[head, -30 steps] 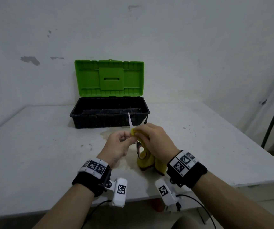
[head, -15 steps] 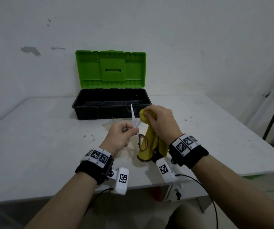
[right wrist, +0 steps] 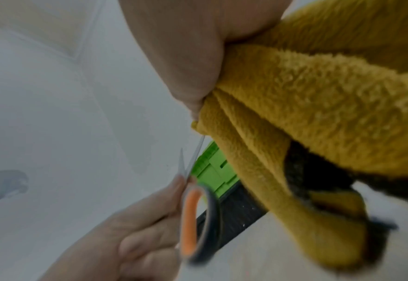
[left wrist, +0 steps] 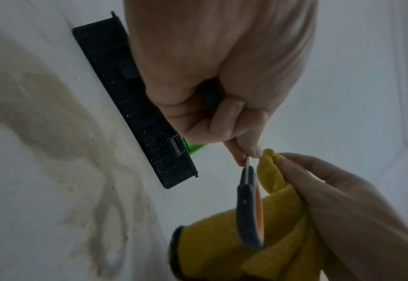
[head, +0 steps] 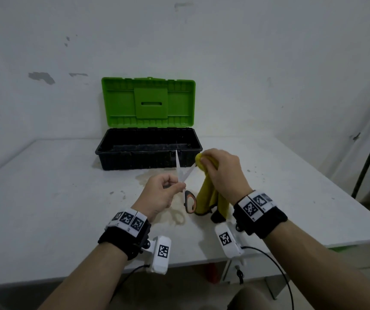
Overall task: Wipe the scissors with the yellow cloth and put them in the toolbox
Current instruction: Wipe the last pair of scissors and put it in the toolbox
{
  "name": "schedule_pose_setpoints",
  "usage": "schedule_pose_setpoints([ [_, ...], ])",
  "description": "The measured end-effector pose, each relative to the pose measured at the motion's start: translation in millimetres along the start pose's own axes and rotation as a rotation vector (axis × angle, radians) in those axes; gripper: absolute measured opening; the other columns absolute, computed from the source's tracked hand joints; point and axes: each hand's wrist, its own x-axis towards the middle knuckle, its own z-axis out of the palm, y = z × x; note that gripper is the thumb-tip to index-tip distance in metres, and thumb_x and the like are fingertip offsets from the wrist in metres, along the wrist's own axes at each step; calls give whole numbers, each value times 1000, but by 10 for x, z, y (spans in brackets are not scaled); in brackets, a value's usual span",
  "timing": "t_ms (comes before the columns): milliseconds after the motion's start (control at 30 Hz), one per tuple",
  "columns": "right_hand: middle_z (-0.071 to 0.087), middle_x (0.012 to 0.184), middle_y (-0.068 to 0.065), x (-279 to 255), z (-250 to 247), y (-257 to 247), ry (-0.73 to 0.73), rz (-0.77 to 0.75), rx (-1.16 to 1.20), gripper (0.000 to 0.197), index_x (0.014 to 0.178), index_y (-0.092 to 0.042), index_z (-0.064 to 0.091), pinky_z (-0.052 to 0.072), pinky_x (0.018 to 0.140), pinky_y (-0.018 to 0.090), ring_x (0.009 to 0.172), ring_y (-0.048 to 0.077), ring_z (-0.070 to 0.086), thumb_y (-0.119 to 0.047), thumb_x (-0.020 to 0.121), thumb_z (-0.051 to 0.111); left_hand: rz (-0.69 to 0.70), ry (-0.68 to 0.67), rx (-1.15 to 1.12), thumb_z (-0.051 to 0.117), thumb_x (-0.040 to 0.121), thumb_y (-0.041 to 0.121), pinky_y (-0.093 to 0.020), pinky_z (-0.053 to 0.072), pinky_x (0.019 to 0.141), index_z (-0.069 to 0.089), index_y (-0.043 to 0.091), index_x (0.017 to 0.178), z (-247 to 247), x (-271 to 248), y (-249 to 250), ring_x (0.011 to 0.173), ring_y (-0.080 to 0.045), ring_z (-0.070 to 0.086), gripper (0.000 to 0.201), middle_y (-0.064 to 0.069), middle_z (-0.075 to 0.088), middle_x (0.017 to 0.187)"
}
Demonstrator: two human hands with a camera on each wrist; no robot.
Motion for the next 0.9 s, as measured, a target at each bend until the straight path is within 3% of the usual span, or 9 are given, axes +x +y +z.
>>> schedule_pose_setpoints([
  [133, 66, 89, 3, -243, 120, -128, -139, -155, 38, 12, 103, -20, 69, 51, 75, 35, 80, 19, 61, -22, 94, 62, -35, -25, -96, 69, 92, 10, -20, 28, 38, 64, 6, 83, 19, 13, 2, 41, -10, 32, 11, 5, 56, 55],
  [300, 69, 94, 0, -23, 59, 30, -14, -9, -14, 14, 104, -21, 70, 51, 82, 37, 87, 17, 62, -25, 94, 61, -33, -35, -74, 68, 92, 8, -19, 28, 38, 63, -5, 93, 15, 10, -17, 40, -9, 31, 14, 9, 56, 51],
  [400, 69, 97, -2, 14, -6, -15, 23, 17, -2, 15, 104, -22, 70, 50, 83, 30, 89, 14, 61, -27, 95, 60, -40, -18, -40, 70, 92, 10, -21, 29, 38, 65, -3, 93, 5, 10, -16, 40, -9, 34, 14, 3, 61, 59],
  [500, 68, 93, -3, -96, 67, -168, -134, -42, -7, 15, 103, -23, 70, 48, 77, 26, 84, 13, 60, -28, 95, 59, -27, -19, 37, 71, 91, 15, -21, 32, 40, 67, 4, 91, 12, 11, -2, 41, -6, 39, 11, -1, 62, 67],
  [600, 69, 91, 0, -130, 153, -148, -219, -25, -51, 15, 99, -21, 70, 51, 76, 33, 84, 16, 61, -28, 95, 57, 16, -46, 127, 71, 91, 17, -20, 35, 41, 69, 8, 89, 23, 6, -1, 43, -1, 44, 10, 0, 62, 69],
  [767, 70, 89, 1, 40, 78, 59, -127, 139, -93, 17, 96, -21, 71, 52, 74, 32, 84, 18, 63, -30, 95, 57, 1, -32, 161, 73, 90, 16, -20, 39, 42, 69, 11, 85, -21, -4, -46, 47, -1, 49, 8, -1, 68, 72],
  [900, 70, 89, -3, 58, -2, 82, -64, 162, -51, 16, 98, -21, 70, 48, 74, 24, 79, 13, 61, -29, 96, 57, -104, -51, 73, 72, 90, 14, -20, 38, 43, 71, 11, 89, -29, -3, -44, 44, -4, 44, 4, -1, 68, 71],
])
